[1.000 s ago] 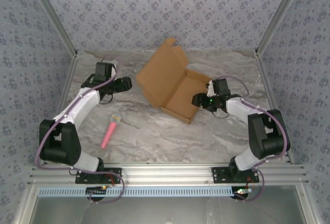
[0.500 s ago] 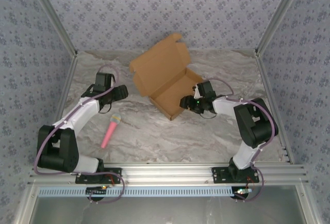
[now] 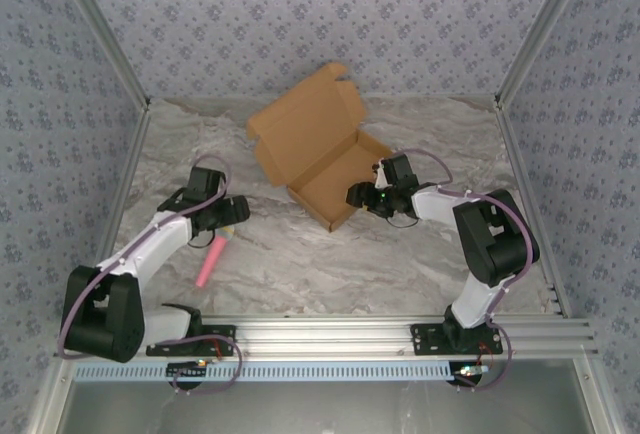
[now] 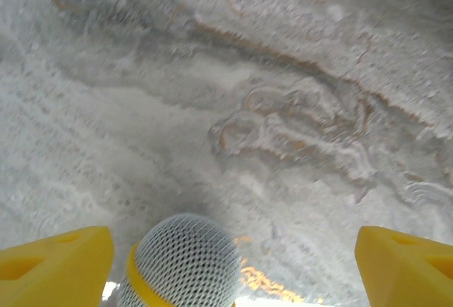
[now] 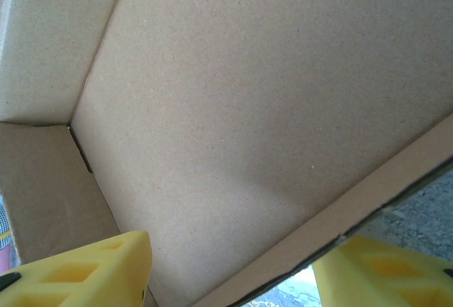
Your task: Fold the paper box
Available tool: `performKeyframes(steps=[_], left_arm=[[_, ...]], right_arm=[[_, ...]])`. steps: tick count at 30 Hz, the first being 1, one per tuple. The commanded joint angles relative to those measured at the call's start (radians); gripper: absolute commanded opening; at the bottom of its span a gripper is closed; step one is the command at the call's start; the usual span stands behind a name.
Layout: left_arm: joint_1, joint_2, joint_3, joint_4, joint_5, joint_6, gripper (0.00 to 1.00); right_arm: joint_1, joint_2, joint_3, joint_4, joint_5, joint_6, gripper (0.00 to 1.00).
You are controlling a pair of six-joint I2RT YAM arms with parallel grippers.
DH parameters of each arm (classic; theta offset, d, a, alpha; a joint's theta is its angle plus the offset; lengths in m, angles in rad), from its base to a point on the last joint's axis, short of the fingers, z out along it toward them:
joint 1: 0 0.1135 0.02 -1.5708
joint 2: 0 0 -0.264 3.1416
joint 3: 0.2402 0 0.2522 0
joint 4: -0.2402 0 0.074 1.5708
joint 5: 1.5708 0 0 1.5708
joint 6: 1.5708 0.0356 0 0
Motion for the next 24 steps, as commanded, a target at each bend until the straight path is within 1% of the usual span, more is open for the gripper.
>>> performKeyframes(steps=[1, 4, 8, 12, 15, 20, 24], left_arm=[[-0.003, -0.025, -0.032, -0.061, -0.028, -0.022, 0.90], [-0.003, -0.017, -0.047, -0.066, -0.008, -0.020, 0.91], [-0.016, 0.005, -0.049, -0.065, 0.051, -0.006, 0.90], [-0.039, 0.043, -0.041, -0.071, 0.077, 0.007, 0.87], [-0.067, 0.073, -0.031, -0.071, 0.074, 0.011, 0.84], [-0.115, 0.107, -0.013, -0.085, 0.046, 0.011, 0.73], [-0.147, 0.120, -0.007, -0.106, 0.017, 0.006, 0.73]], right_arm=[[-0.012, -0.005, 0.025, 0.000, -0.016, -0.028, 0.64], [-0.023, -0.008, 0.025, -0.004, -0.025, -0.035, 0.64], [-0.033, -0.016, 0.025, -0.009, -0.028, -0.041, 0.64], [-0.041, -0.022, 0.023, -0.012, -0.029, -0.046, 0.64], [-0.046, -0.027, 0.021, -0.016, -0.031, -0.048, 0.64], [-0.051, -0.041, 0.017, -0.024, -0.029, -0.054, 0.65], [-0.053, -0.041, 0.012, -0.026, -0.029, -0.056, 0.65]])
